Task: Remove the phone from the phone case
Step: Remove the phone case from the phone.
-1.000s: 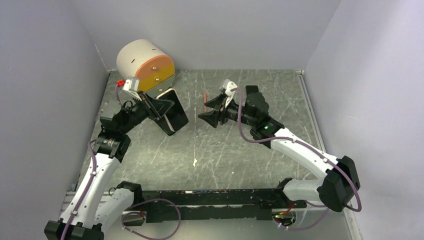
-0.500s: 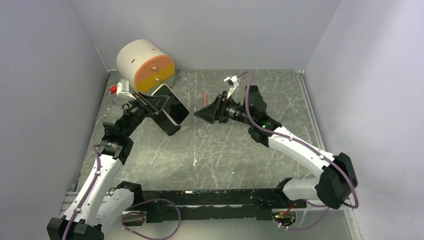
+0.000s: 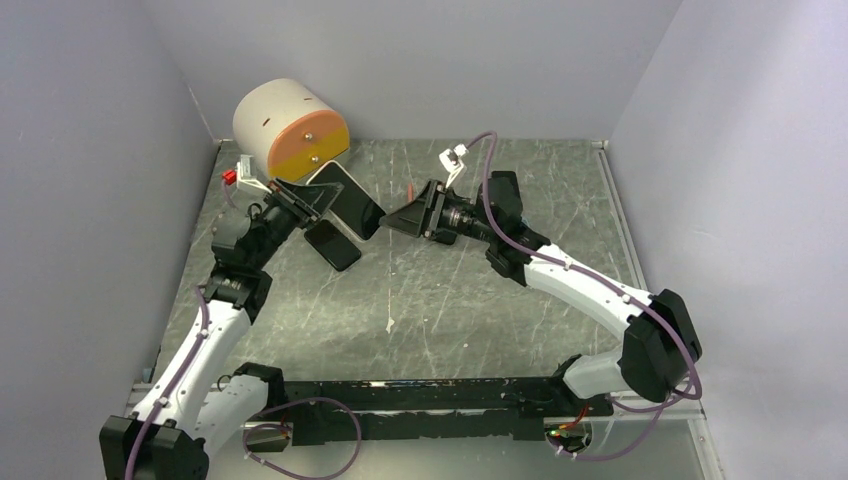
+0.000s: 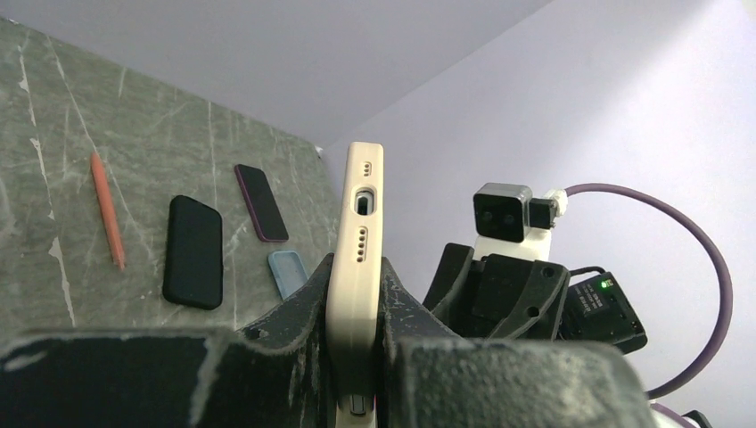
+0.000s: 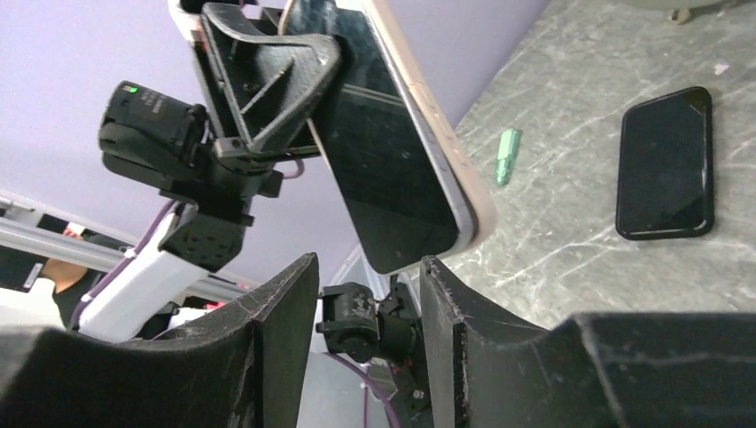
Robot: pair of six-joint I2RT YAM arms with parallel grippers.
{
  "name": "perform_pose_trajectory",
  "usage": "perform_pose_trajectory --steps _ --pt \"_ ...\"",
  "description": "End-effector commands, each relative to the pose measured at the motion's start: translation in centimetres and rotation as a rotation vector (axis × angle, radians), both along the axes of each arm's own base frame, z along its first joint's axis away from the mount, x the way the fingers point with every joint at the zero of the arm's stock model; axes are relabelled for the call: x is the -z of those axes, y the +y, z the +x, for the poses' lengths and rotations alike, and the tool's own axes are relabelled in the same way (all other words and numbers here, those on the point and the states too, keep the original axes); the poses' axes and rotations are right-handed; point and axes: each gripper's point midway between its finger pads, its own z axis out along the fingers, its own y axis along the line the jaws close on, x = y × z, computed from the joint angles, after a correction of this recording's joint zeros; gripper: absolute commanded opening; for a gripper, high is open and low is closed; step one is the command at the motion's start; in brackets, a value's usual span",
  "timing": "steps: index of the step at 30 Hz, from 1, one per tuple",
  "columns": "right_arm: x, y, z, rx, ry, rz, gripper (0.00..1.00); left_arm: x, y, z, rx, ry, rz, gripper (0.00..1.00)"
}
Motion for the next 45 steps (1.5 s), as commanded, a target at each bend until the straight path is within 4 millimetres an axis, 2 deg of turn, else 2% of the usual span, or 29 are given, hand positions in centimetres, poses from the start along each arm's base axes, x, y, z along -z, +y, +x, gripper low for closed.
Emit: perform_pose_trajectory --steps 1,8,14,27,32,38,45 --pt "-3.9 0.4 0.2 0.001 -0.047 0.103 0.48 -4.3 -0.4 -1.2 0.043 -0.142 -0.065 0.03" --pt "-3.7 0.5 0.9 0.026 -0.031 0.11 0.48 -4.8 -0.6 -1.5 0.065 -0.158 -0.088 0.02" --pt "-3.3 -0.4 1.8 0.114 -0.022 0.091 0.49 -4.7 -0.4 -1.6 0.049 -0.158 -0.085 0.02" --pt "-2.5 -0.8 2.4 0.155 -0.018 0.063 0.5 -4.8 -0.4 -1.7 0.053 -0.159 -0.091 0.02" --pt "-2.7 -0.5 2.1 0.128 -0.02 0.073 0.5 -5.0 -0.5 -1.7 0.066 -0.164 -0.101 0.03" --pt "-3.8 0.1 1.2 0.057 -0.051 0.098 0.46 -4.9 -0.7 -1.7 0.078 -0.162 -0.103 0.03" --pt "-4.3 -0.1 0.9 0.055 -0.074 0.093 0.44 -4.7 -0.5 -1.7 0.061 -0.158 -0.087 0.03"
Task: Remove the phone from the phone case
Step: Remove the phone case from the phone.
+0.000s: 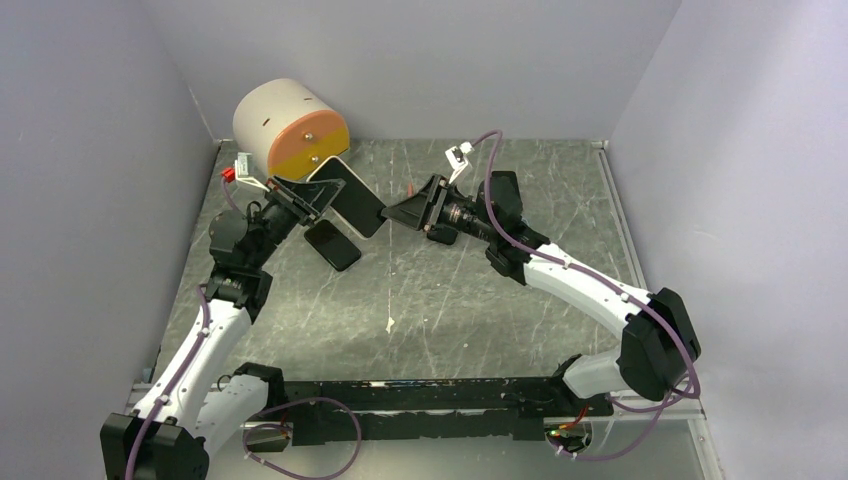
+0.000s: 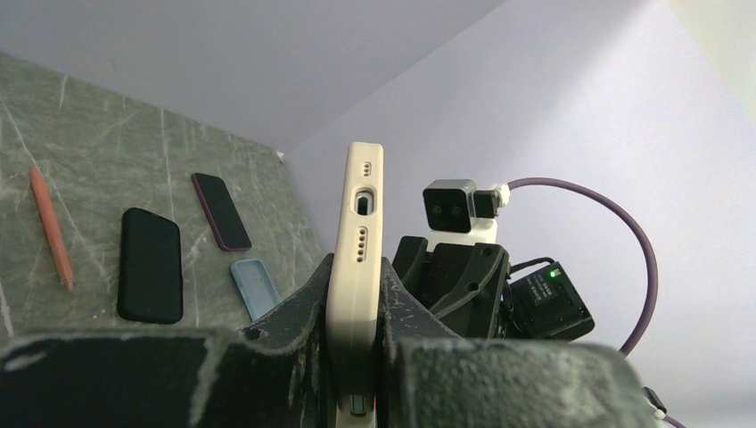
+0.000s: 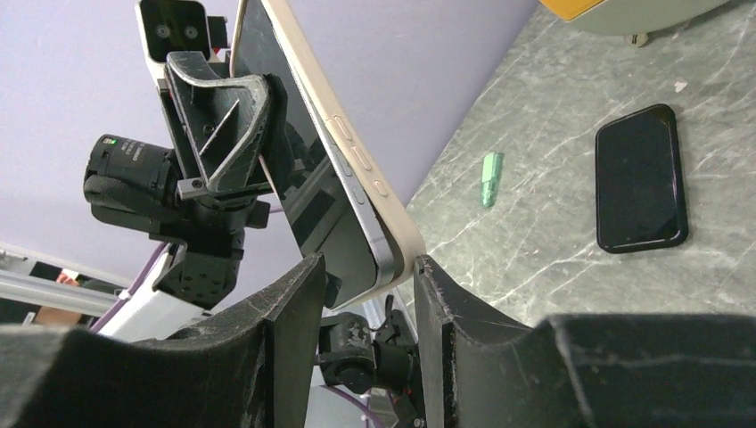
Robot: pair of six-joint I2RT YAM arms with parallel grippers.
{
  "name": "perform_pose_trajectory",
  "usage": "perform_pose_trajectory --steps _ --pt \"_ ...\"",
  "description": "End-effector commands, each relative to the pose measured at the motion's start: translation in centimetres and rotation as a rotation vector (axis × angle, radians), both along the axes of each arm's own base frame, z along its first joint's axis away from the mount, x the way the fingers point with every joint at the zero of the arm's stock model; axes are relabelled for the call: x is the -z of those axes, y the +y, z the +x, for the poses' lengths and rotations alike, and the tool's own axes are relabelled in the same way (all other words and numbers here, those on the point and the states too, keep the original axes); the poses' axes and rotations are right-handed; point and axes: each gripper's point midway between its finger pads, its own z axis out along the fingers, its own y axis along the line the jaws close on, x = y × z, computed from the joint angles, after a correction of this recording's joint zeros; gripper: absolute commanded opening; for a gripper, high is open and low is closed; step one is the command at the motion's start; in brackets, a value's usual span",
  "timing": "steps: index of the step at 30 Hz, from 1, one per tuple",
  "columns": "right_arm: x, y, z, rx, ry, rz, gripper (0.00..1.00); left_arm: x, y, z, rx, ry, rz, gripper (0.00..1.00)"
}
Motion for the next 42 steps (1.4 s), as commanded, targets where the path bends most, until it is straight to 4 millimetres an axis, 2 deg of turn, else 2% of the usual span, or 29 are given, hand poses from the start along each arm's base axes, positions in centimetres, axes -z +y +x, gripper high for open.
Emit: perform_pose_trajectory --steps 1,7,17,24,32,42 --pt "-3.7 -0.1 -0.4 -0.013 -0.105 0.055 0.44 -3.0 0.2 -1.1 -0.002 -0.114 -0.019 0.03" --pt "-3.8 -0.8 -0.2 0.03 -0.118 0.037 0.47 -3.0 0.4 -1.1 -0.019 -0.116 0.001 0.03" --pt "-3.7 -0.8 -0.4 0.025 -0.127 0.03 0.48 -2.9 0.6 -1.2 -0.029 -0.119 0.004 0.03" --pt "-3.5 -0.2 -0.8 -0.022 -0.111 0.04 0.47 -3.4 0.4 -1.3 -0.014 -0.13 -0.015 0.02" --pt "-4.2 0.2 -1.3 -0.059 -0.132 0.051 0.42 -3.6 0.2 -1.4 0.002 -0.131 -0.027 0.02" --pt "-3.8 0.9 -1.7 -0.105 -0.115 0.081 0.41 -4.5 -0.2 -1.6 0.042 -0.154 -0.071 0.03"
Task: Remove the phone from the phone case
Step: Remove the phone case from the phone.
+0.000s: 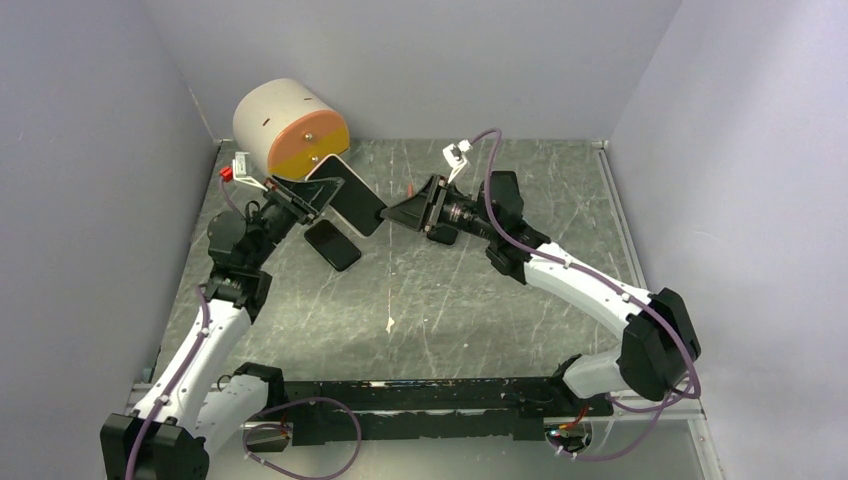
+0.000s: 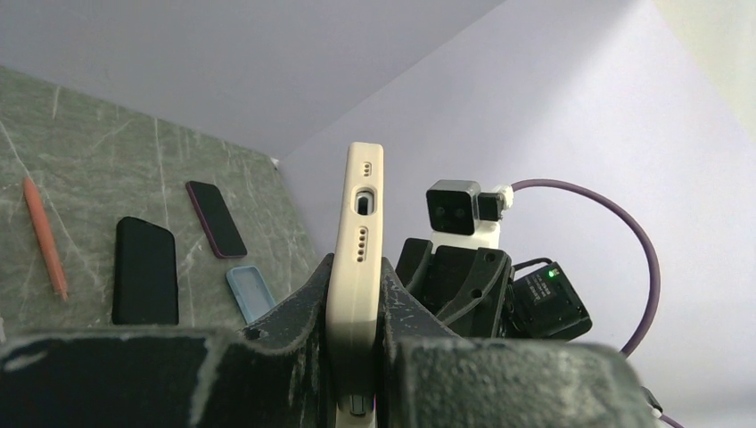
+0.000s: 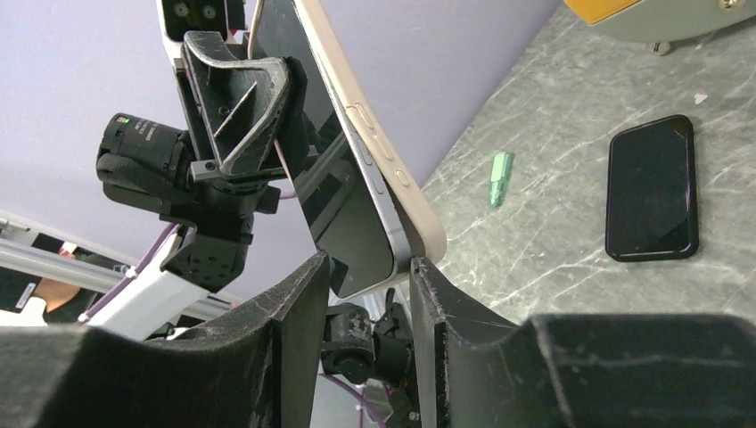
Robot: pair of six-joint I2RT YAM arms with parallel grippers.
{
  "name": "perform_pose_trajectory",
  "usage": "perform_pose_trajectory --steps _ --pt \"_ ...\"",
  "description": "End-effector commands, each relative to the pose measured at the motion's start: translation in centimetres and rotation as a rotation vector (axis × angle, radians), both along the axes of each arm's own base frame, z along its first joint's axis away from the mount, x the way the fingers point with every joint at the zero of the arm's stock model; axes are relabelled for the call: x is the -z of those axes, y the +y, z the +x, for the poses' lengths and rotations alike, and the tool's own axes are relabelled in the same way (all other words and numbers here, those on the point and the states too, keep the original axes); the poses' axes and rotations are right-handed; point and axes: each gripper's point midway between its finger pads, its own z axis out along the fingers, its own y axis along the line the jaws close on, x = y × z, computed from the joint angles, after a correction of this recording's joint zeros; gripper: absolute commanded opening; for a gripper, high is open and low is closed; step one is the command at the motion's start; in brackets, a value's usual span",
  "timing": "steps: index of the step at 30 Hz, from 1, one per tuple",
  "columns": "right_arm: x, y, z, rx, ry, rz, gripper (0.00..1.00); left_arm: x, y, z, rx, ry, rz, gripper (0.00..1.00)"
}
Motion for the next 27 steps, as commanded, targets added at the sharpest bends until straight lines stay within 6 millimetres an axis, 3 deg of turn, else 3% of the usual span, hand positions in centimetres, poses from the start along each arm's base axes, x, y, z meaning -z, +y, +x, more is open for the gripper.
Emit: perform_pose_trajectory --steps 1,9,17,21,25,27 --pt "-3.1 0.7 -1.1 -0.062 -0.064 0.09 0.41 -4.1 -0.2 -1.5 0.043 -0.137 -0.065 0.02" --pt "-5.4 1.4 -1.8 -0.137 -0.121 0.163 0.41 -4.2 -0.8 -1.7 0.089 -0.134 -0.11 0.02" --pt "-7.0 2.5 -2.8 -0.217 -0.177 0.2 0.36 -4.2 -2.7 -2.1 0.158 -0.147 -0.109 0.03" --pt "-8.0 2.6 -3.3 -0.253 -0.199 0.222 0.27 -3.5 -3.4 -2.0 0.176 -0.136 -0.088 0.03" --pt "-8.4 2.3 -3.3 -0.263 -0.199 0.231 0.04 -2.6 -3.5 -1.8 0.168 -0.131 -0.045 0.03" --pt "-8.6 1.9 -3.0 -0.247 -0.197 0.233 0.0 -2.2 -3.4 -1.7 0.149 -0.132 -0.007 0.03"
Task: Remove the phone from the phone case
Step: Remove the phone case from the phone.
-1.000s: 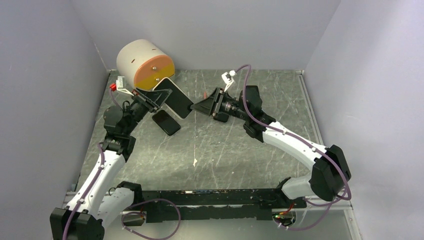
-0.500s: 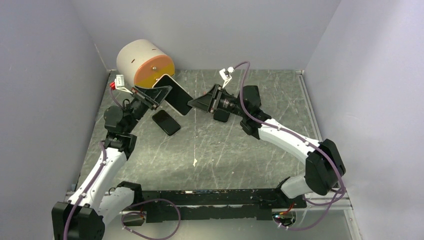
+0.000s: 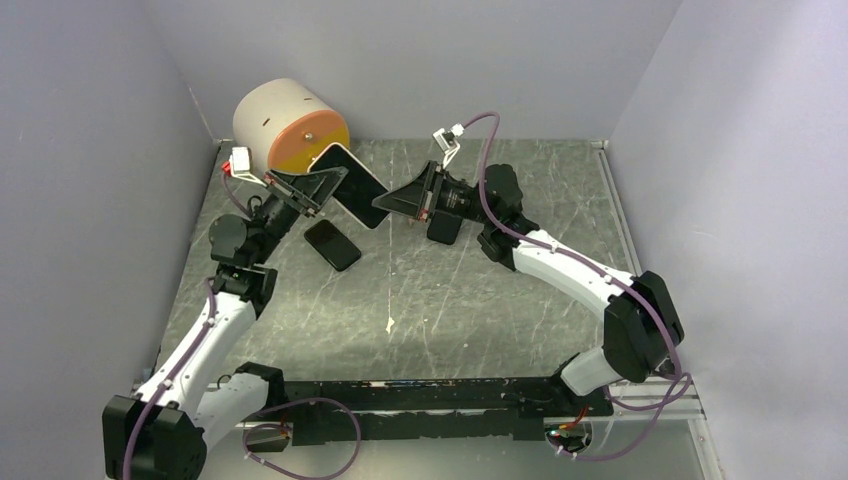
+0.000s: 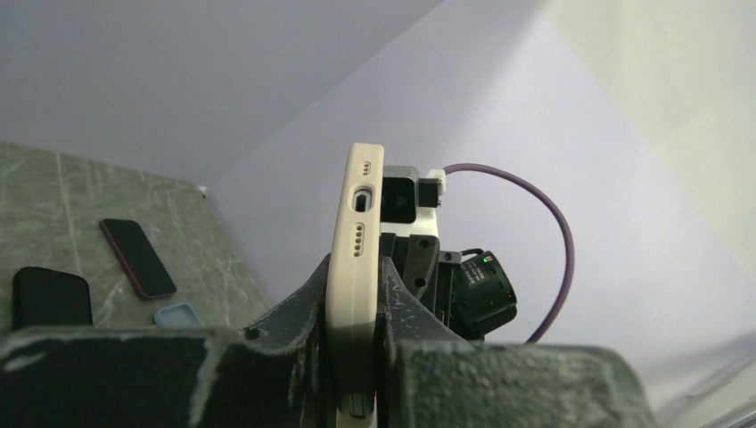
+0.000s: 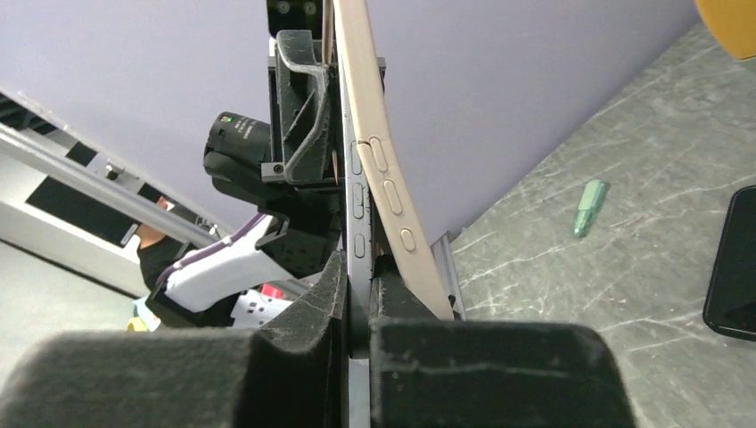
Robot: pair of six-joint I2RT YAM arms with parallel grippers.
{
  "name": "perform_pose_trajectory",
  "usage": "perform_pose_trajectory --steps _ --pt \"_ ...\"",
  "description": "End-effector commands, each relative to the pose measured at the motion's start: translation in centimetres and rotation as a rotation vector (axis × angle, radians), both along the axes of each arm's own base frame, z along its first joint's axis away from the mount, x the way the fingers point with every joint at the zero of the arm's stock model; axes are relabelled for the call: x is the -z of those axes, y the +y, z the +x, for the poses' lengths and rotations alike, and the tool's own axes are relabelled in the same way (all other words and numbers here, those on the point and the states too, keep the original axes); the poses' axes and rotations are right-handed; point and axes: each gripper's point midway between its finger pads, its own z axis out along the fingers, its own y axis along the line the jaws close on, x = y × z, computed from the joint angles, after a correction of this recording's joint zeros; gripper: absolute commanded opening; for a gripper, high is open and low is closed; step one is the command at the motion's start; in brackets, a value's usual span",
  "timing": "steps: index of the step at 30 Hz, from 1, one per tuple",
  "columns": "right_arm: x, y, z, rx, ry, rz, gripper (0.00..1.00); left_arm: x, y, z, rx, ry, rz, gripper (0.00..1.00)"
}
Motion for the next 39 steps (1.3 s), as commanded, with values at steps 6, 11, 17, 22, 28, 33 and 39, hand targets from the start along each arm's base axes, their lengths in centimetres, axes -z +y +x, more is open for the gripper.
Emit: perform_pose_trajectory --steps 6,11,17,22,28,33,39 --pt "-5.8 -1.1 -1.8 -0.018 -0.135 0.111 0.0 0.7 -0.8 -1.3 -0.038 -0.062 0.195 0.15" --pt "-5.9 -2.4 -0.4 0.077 -0.103 0.107 0.0 0.9 -0.1 -1.5 -0.091 -0.074 0.265 0.23" --pt "-6.5 -4.2 1.1 0.191 -0.066 0.134 0.0 1.9 0.2 -2.0 -0.101 -0.057 0.316 0.28" --pt "-6.6 -4.7 1.8 0.251 -0.047 0.135 0.0 2.3 0.1 -2.8 -0.078 -0.059 0.331 0.44" --pt "-6.3 -4.8 1.8 0.256 -0.047 0.127 0.0 2.0 1.1 -2.7 -0.136 -0.019 0.342 0.55" --pt "-6.5 -5.2 1.9 0.278 -0.051 0.128 0.0 1.9 1.4 -2.6 -0.149 0.015 0.361 0.6" --pt "-7.4 -5.4 1.9 0.287 -0.046 0.154 0.0 2.1 -1.0 -2.4 0.002 0.03 0.381 0.92"
